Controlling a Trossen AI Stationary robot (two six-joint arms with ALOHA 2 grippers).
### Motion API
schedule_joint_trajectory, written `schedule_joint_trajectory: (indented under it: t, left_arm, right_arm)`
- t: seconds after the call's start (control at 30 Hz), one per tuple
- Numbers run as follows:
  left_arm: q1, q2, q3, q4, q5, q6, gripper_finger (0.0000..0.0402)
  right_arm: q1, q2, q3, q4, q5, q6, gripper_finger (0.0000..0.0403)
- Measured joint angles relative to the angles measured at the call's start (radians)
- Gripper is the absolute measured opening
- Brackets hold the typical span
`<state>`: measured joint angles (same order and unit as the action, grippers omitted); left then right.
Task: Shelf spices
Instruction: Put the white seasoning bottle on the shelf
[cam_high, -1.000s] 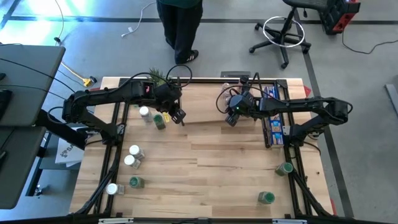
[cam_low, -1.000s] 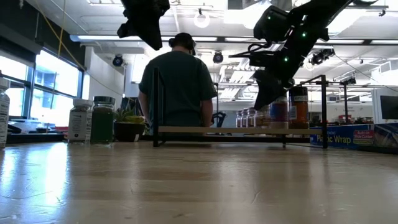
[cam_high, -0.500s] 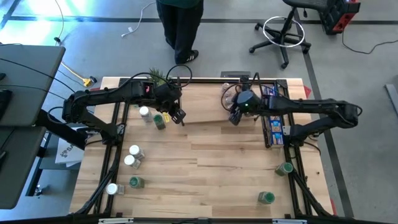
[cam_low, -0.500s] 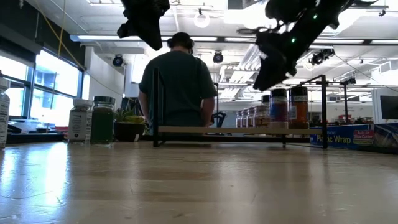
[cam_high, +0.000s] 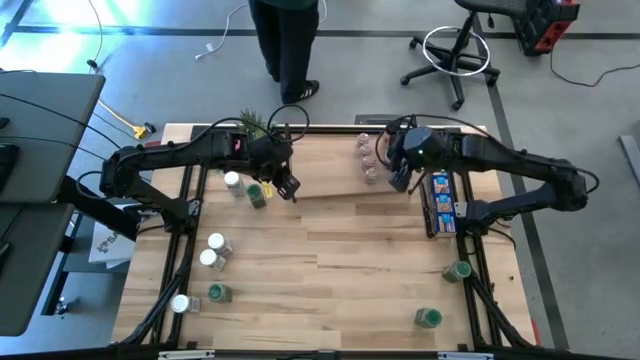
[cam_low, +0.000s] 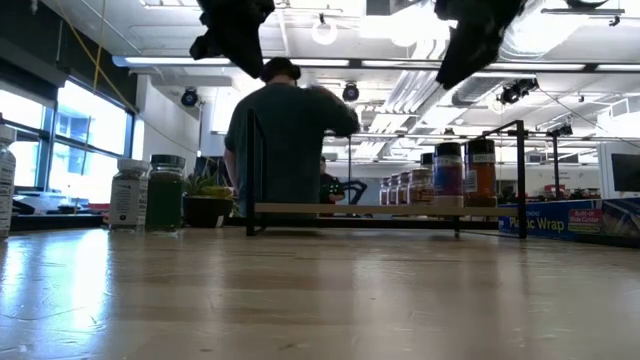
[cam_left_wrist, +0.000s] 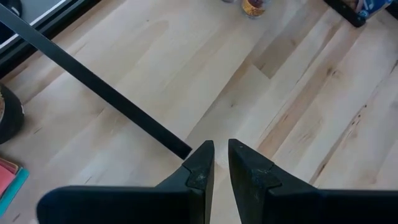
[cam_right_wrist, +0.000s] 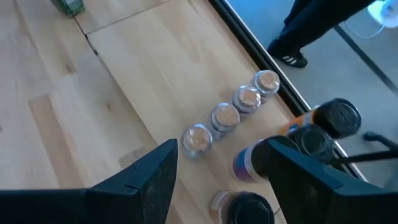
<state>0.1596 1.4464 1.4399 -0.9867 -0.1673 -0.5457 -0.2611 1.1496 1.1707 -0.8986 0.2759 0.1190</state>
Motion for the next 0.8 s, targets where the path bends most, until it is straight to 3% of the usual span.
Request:
schedule_joint_trajectory:
  t: [0.43, 0.6, 0.8]
  left_arm:
    - [-0.003, 0.0, 0.0, 0.006, -0.003, -0.001, 0.0042]
    - [-0.003, 0.0, 0.0, 0.006, -0.004, -0.001, 0.0042]
    - [-0.004, 0.0, 0.0, 0.006, -0.004, 0.0, 0.0042]
  right_arm:
    - [-0.037, 0.018, 0.24, -0.367, 0.045, 0.097, 0.0243]
    - [-0.076, 0.052, 0.256, -0.504, 0.013, 0.11, 0.0279]
    - [-0.102, 0.135, 0.256, -0.525, -0.027, 0.063, 0.0304]
